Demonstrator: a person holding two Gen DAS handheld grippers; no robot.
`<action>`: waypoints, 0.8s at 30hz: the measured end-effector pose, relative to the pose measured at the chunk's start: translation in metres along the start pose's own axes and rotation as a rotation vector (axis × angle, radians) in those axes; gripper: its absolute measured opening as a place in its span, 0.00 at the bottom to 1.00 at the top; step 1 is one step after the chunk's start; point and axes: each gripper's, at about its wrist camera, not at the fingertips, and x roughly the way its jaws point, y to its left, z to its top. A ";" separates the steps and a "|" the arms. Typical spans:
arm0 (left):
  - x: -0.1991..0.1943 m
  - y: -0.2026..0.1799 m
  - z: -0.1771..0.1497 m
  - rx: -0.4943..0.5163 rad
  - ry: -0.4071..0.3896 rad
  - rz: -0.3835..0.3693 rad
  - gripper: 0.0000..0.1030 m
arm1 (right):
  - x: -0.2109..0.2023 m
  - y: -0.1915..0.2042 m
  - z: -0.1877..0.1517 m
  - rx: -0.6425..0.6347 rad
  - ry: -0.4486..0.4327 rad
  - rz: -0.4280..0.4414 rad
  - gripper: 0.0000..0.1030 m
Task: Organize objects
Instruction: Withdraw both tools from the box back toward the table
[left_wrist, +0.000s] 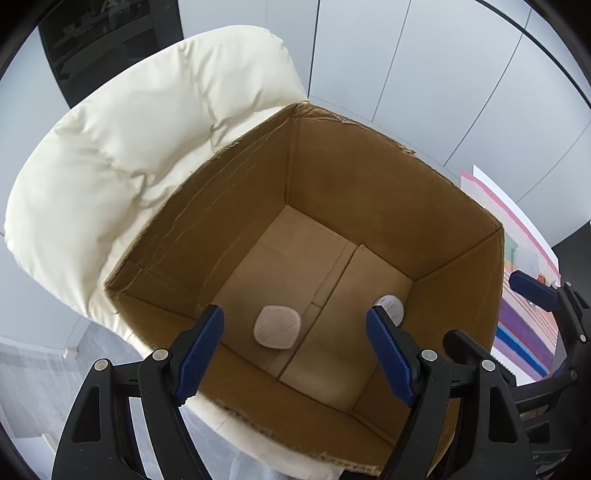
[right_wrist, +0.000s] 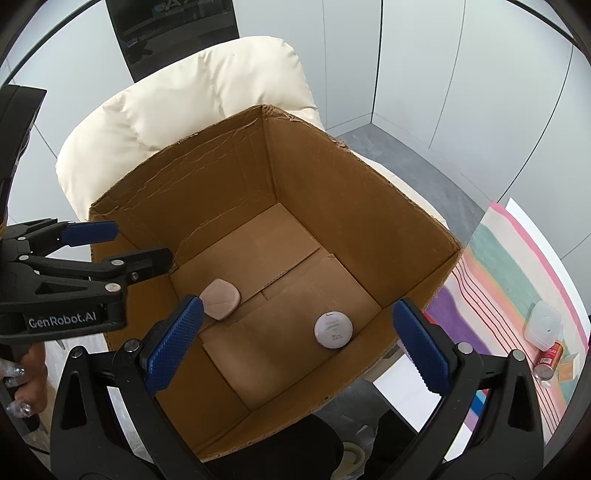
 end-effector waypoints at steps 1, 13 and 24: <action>-0.003 0.001 -0.001 -0.001 -0.002 -0.004 0.78 | -0.003 0.000 -0.001 0.000 -0.002 0.000 1.00; -0.044 0.008 -0.031 0.011 -0.054 0.028 0.78 | -0.052 0.002 -0.016 0.038 -0.037 -0.032 1.00; -0.073 0.006 -0.087 -0.022 -0.048 -0.016 0.78 | -0.103 0.018 -0.063 0.052 -0.050 -0.043 1.00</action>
